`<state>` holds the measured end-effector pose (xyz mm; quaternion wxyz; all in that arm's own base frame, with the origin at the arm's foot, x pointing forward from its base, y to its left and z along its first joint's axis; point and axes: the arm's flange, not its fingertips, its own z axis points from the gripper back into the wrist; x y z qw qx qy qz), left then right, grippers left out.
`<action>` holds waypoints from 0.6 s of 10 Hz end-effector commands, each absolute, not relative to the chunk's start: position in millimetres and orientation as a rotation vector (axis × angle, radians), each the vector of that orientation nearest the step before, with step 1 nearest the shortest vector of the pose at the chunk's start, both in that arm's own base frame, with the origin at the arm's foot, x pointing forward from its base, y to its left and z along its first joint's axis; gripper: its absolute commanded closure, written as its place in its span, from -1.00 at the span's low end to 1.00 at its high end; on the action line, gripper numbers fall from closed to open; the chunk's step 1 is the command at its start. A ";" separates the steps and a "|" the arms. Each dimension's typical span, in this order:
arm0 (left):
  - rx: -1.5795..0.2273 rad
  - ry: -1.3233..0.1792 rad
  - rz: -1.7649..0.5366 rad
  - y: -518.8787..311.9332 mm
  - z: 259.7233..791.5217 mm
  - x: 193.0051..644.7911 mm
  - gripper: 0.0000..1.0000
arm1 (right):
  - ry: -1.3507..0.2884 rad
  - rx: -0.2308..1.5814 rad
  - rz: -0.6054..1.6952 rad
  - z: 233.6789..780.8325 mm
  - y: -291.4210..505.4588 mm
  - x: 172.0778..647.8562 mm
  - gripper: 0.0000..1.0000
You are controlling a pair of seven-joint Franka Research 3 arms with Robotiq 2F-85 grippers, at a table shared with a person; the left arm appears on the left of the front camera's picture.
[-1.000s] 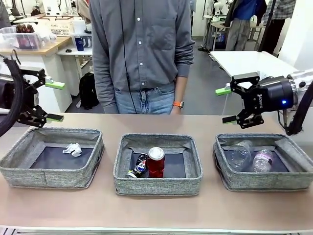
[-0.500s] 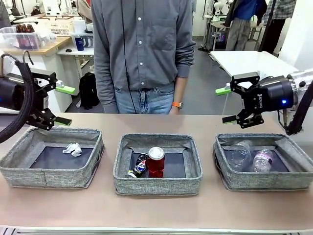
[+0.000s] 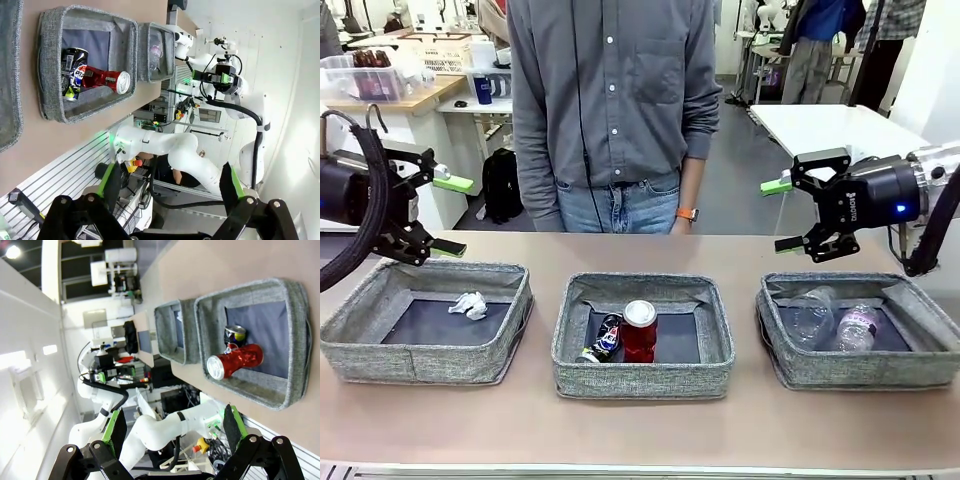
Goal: Sort the waste into the appropriate baskets.
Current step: Place the picked waste into the Fabric basket indicated by the person.
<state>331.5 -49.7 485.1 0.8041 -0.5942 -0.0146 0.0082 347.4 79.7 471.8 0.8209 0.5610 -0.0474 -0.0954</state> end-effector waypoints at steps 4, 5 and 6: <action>-1.274 -0.038 -0.011 -46.0 487.4 331.2 -1.00 | -0.084 1.189 -0.212 475.3 78.7 347.6 -1.00; -1.274 -0.038 -0.011 -46.0 487.4 331.2 -1.00 | -0.084 1.189 -0.212 475.3 78.7 347.6 -1.00; -1.274 -0.038 -0.011 -46.0 487.4 331.2 -1.00 | -0.084 1.189 -0.212 475.3 78.7 347.6 -1.00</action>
